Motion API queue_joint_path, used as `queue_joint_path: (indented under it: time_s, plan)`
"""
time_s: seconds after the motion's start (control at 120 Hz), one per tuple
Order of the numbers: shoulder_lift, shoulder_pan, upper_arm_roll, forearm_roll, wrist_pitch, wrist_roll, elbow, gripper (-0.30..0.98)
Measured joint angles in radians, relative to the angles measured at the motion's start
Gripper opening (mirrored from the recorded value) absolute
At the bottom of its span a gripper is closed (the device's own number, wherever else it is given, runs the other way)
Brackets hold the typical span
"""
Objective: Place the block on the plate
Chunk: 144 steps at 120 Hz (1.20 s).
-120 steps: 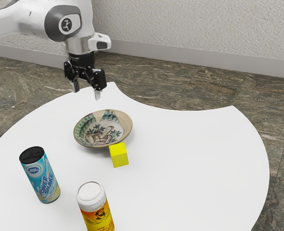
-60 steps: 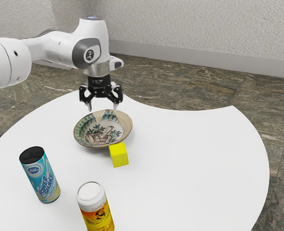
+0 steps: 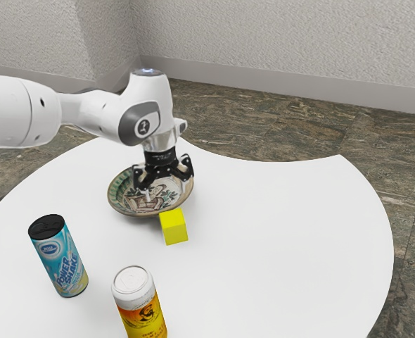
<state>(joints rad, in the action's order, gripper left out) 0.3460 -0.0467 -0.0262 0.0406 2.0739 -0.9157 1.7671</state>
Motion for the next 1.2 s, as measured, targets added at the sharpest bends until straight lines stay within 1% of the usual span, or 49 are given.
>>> queue_joint_path:
  time_s: [0.208, 0.417, 0.575, 0.883, 1.075, 1.2]
  plan:
    - [0.002, 0.002, -0.012, 0.013, 0.031, -0.074, 0.032, 0.69]
    - [0.003, 0.007, -0.052, 0.014, 0.081, -0.125, 0.09, 0.69]
    - [0.0, 0.008, -0.055, 0.015, 0.111, -0.153, 0.118, 0.69]
    - [-0.001, 0.008, -0.055, 0.008, 0.131, -0.224, 0.12, 0.69]
    - [-0.001, 0.01, -0.053, 0.008, 0.133, -0.206, 0.12, 0.69]
    - [0.001, 0.019, -0.051, 0.0, 0.135, -0.159, 0.119, 0.69]
